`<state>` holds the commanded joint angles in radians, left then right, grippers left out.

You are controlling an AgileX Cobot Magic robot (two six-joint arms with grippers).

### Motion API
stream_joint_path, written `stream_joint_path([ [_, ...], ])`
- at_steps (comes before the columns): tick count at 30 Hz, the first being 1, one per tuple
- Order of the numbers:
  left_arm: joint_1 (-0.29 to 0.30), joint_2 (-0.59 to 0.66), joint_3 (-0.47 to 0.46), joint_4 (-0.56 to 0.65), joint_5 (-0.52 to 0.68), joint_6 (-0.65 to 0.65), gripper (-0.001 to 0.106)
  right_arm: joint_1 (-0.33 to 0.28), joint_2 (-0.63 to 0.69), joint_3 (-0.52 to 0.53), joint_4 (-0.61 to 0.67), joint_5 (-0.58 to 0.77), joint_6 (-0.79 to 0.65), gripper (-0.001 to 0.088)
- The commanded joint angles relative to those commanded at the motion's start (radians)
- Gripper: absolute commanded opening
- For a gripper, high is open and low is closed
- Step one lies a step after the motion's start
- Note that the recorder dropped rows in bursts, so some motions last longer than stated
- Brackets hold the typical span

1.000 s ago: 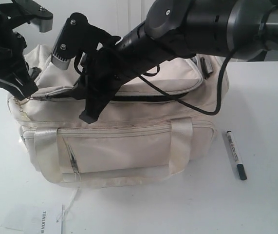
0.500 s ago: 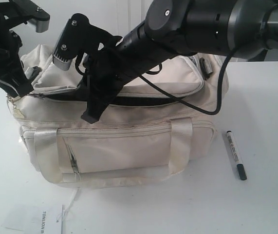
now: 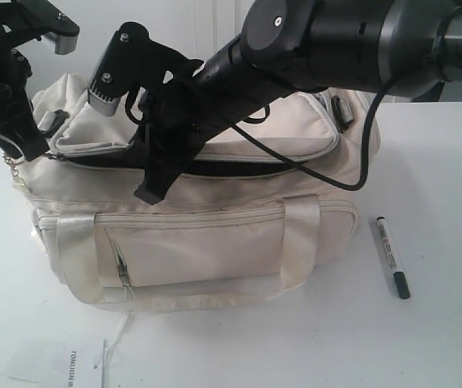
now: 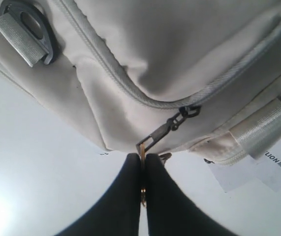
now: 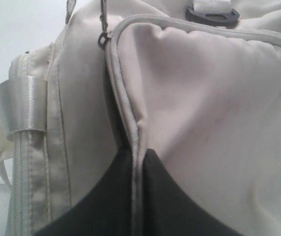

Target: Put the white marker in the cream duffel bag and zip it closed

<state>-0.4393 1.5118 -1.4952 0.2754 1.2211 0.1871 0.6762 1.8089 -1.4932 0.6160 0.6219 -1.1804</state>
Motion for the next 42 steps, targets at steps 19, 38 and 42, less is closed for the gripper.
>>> stream_joint_path([
  [19,0.0,0.014,0.0,0.059,-0.045,0.0,0.0,0.0,0.0,0.0,-0.006,0.002,0.0,0.0],
  [38,0.0,0.014,0.0,0.106,-0.141,0.0,0.0,0.0,0.0,0.0,-0.006,0.002,0.0,0.0],
  [42,0.0,0.014,0.0,0.106,-0.174,0.0,0.0,0.0,0.0,0.0,-0.006,0.005,0.0,0.0],
])
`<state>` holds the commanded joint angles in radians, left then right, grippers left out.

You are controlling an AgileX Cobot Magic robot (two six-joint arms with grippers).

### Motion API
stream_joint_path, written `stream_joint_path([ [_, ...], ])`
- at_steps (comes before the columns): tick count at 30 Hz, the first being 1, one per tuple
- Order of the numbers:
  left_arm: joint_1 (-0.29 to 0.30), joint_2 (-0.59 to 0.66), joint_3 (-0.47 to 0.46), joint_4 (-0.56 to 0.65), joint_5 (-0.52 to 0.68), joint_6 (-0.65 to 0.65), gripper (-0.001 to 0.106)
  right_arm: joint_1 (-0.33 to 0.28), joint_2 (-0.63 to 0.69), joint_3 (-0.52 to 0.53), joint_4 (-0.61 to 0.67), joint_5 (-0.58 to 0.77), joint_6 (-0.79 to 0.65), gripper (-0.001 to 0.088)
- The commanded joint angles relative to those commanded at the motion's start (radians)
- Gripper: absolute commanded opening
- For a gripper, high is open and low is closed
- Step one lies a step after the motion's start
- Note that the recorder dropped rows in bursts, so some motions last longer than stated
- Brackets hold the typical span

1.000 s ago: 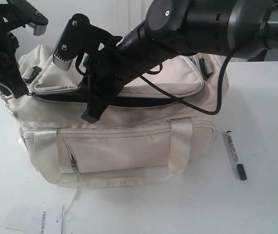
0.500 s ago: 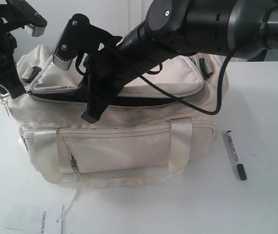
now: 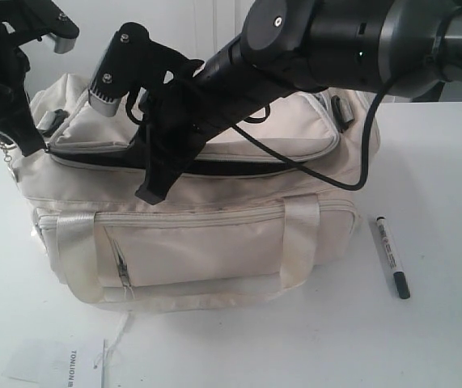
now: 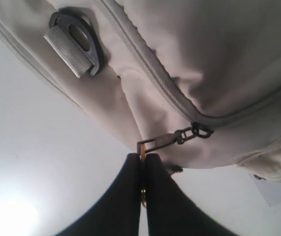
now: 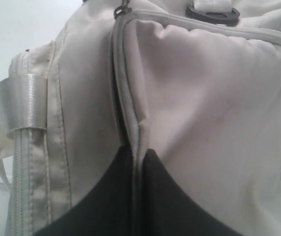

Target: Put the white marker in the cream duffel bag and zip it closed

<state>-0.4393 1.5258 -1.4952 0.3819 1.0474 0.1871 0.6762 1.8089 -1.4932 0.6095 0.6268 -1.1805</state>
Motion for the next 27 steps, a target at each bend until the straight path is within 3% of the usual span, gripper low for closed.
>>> stream_joint_path([
  [14,0.0,0.034,0.0,0.026,-0.038,0.0,0.0,0.0,0.0,0.0,0.0,0.0,0.0,0.0],
  [21,0.0,0.041,0.0,0.077,-0.086,-0.083,0.001,0.0,0.0,0.0,0.0,0.0,0.0,0.0],
  [23,0.0,0.041,0.0,0.065,-0.086,-0.083,0.009,0.0,0.0,0.0,0.0,0.0,0.0,0.0],
  [27,0.0,0.041,0.0,0.026,-0.086,-0.083,0.043,0.0,0.0,0.0,0.0,0.0,0.0,0.0],
])
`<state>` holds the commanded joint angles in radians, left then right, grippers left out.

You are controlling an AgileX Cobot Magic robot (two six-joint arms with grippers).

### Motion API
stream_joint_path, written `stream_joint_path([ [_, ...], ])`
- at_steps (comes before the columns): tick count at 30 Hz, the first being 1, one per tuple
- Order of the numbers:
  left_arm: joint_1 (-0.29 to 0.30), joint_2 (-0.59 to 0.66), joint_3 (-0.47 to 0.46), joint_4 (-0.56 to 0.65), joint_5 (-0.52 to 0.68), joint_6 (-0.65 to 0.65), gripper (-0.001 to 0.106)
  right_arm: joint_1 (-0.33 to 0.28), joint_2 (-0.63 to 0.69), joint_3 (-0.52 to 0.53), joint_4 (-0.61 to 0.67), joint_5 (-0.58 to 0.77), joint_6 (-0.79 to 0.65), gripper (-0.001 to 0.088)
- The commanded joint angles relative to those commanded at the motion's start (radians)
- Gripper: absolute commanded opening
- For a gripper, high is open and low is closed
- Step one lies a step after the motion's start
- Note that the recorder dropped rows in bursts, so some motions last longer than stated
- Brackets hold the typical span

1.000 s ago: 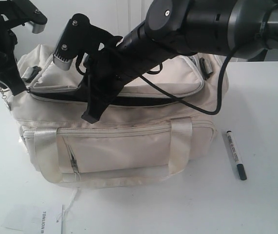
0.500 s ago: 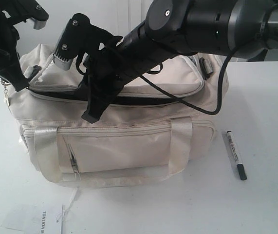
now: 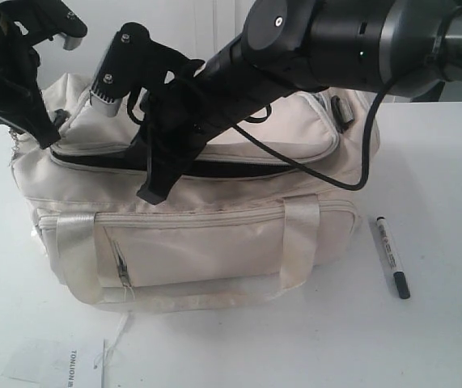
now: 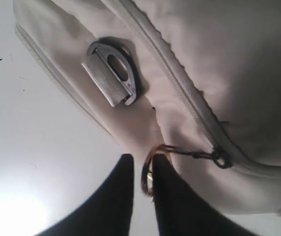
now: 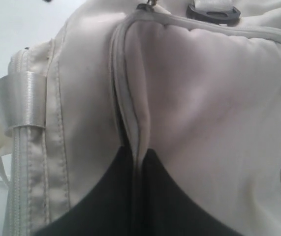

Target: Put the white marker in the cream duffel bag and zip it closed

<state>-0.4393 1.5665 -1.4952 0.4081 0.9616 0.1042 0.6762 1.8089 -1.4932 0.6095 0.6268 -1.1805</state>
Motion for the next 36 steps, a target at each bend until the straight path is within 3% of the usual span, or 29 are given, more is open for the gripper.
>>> stream_joint_path([
  [2,0.0,-0.004,0.0,-0.008,0.004,0.0,0.056,0.0,0.0,0.0,0.0,0.0,0.0,0.0],
  [4,0.0,-0.014,0.0,-0.013,0.001,-0.007,0.064,0.0,0.0,0.0,0.0,0.0,0.0,0.0],
  [9,0.0,-0.073,0.0,-0.034,-0.027,0.016,0.064,0.0,0.0,0.0,0.0,-0.013,0.0,0.0],
  [17,0.0,-0.112,0.0,-0.293,-0.038,0.346,0.064,0.0,0.0,0.0,-0.026,-0.047,0.0,0.0011],
  [22,0.0,-0.112,0.048,-0.291,-0.055,0.35,0.064,0.0,0.0,0.0,-0.026,-0.068,0.012,0.0253],
  [24,0.0,-0.118,0.093,-0.343,-0.082,0.403,0.064,0.0,0.0,0.0,-0.028,-0.071,0.012,0.0336],
  [27,0.0,-0.13,0.169,-0.425,-0.153,0.53,0.064,0.0,0.0,0.0,-0.03,-0.082,0.015,0.0358],
  [32,0.0,-0.189,0.278,-0.437,-0.331,0.54,0.064,0.0,0.0,0.0,-0.03,-0.094,0.041,0.0368],
  [36,0.0,-0.218,0.341,-0.437,-0.462,0.547,0.064,0.0,0.0,0.0,-0.03,-0.094,0.045,0.0482],
])
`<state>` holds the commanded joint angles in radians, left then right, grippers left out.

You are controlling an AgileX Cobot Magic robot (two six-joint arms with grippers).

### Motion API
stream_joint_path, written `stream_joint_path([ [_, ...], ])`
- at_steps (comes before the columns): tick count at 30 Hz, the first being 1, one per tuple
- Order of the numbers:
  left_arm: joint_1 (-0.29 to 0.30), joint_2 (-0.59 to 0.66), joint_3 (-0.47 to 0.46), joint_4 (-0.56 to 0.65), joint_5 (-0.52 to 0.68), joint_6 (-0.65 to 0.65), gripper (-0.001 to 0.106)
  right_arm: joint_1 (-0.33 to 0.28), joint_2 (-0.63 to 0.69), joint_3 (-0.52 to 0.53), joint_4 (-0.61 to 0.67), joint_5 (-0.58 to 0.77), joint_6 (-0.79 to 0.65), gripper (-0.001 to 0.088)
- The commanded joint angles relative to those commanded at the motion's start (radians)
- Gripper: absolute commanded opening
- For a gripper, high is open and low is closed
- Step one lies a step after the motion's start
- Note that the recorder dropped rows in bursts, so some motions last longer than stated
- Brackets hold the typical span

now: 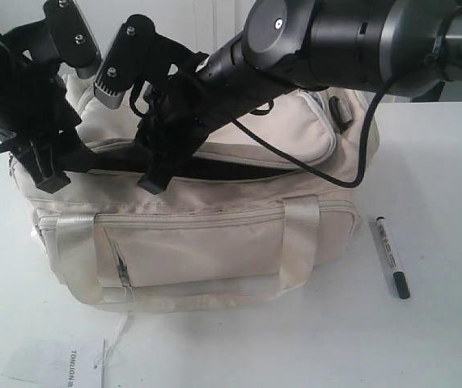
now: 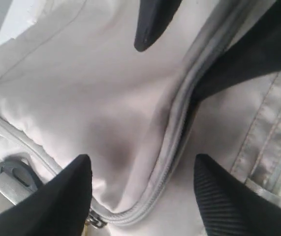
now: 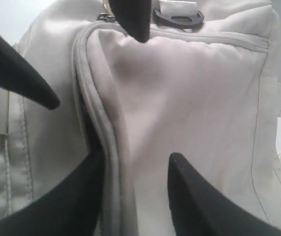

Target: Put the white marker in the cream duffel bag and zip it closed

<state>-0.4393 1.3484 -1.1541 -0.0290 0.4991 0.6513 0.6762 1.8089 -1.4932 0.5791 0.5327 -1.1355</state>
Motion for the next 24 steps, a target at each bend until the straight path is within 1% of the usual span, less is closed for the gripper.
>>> stream_joint_path([
  [4,0.0,-0.024,0.005,0.0,-0.08,0.003,0.064,0.0,-0.002,0.0,0.0,0.0,0.025,0.0539],
  [6,0.0,-0.02,0.007,0.0,-0.081,0.028,0.064,0.0,-0.006,0.0,0.0,0.002,0.014,0.0575],
  [9,0.0,-0.022,0.009,-0.017,-0.081,0.03,0.064,-0.002,-0.019,0.0,-0.02,-0.004,0.014,0.0694],
  [10,0.0,-0.022,0.012,-0.032,-0.079,0.03,0.064,-0.009,-0.021,0.0,-0.04,-0.004,0.014,0.0717],
  [13,0.0,-0.022,0.025,-0.093,-0.083,0.045,0.064,-0.033,-0.021,0.0,-0.04,0.009,0.014,0.0722],
  [18,-0.002,-0.022,0.027,-0.112,-0.071,0.082,0.064,-0.068,-0.035,0.0,-0.042,0.083,0.016,0.0721],
  [20,-0.002,-0.022,0.027,-0.143,-0.061,0.153,0.064,-0.08,-0.051,0.0,-0.042,0.114,0.025,0.0715],
  [24,-0.002,-0.02,0.027,-0.271,-0.054,0.297,0.064,-0.113,-0.083,0.0,-0.042,0.161,0.048,0.0715],
])
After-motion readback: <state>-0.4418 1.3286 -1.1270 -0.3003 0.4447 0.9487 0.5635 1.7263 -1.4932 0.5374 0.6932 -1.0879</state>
